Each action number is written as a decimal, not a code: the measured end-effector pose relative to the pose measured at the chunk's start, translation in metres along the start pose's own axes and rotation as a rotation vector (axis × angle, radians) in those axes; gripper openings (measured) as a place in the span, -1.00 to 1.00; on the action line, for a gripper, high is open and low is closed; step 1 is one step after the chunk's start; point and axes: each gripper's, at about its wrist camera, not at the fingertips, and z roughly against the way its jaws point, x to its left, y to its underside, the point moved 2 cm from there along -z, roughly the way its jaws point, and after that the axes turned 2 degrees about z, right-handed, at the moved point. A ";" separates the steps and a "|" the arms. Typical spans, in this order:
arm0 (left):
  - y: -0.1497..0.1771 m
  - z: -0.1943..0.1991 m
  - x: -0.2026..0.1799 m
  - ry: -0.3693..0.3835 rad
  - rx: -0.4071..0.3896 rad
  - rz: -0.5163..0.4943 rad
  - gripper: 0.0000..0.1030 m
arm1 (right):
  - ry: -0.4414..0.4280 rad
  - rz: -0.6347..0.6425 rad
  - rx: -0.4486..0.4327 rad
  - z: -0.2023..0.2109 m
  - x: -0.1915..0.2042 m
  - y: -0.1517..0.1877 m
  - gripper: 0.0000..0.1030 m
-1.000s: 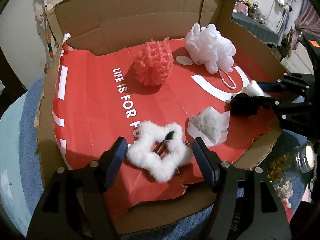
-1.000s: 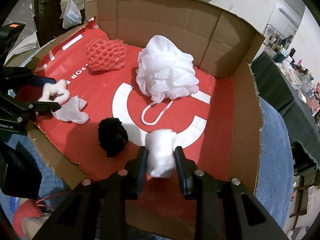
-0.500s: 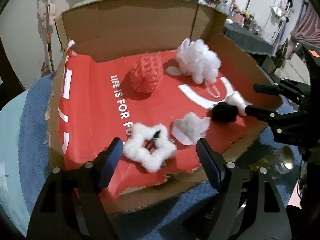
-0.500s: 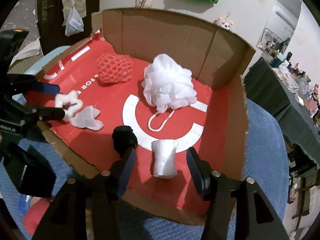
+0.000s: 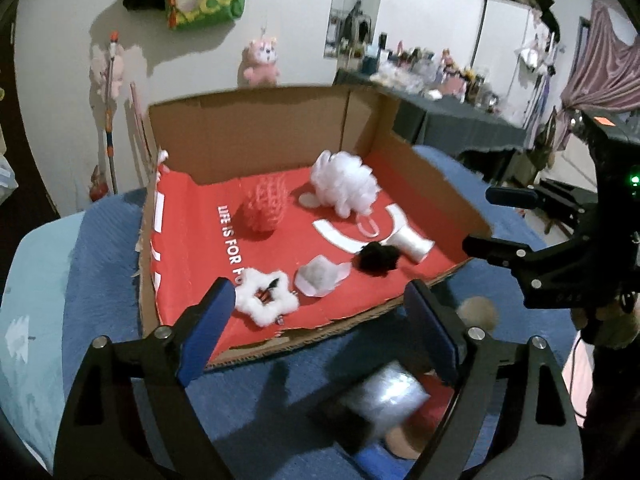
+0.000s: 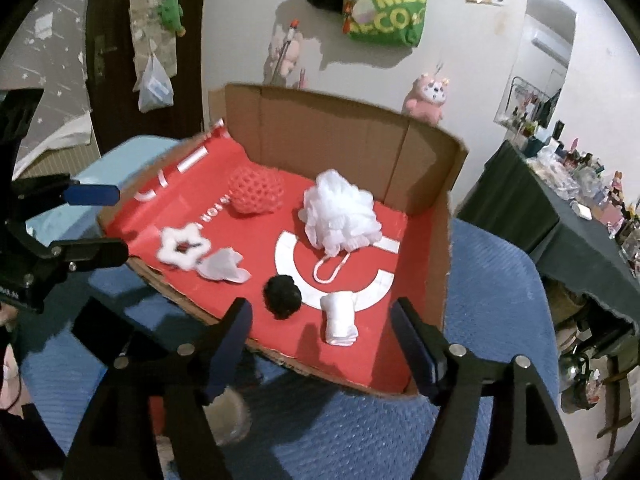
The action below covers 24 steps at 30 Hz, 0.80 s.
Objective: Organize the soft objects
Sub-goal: 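Withdraw both tools from the box back toward the remaining items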
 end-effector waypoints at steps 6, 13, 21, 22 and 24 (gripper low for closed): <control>0.007 0.039 -0.014 -0.012 -0.126 0.025 0.86 | 0.005 -0.031 -0.094 0.040 0.007 0.005 0.66; 0.026 0.081 -0.033 -0.081 -0.275 0.023 0.93 | 0.032 -0.066 -0.221 0.093 0.021 0.020 0.97; 0.066 0.113 -0.055 -0.140 -0.387 0.030 1.00 | 0.071 -0.102 -0.338 0.141 0.044 0.053 1.00; 0.071 0.115 -0.057 -0.145 -0.391 0.033 1.00 | 0.072 -0.104 -0.346 0.144 0.047 0.057 1.00; 0.080 0.117 -0.060 -0.154 -0.406 0.037 1.00 | 0.088 -0.114 -0.359 0.150 0.053 0.067 1.00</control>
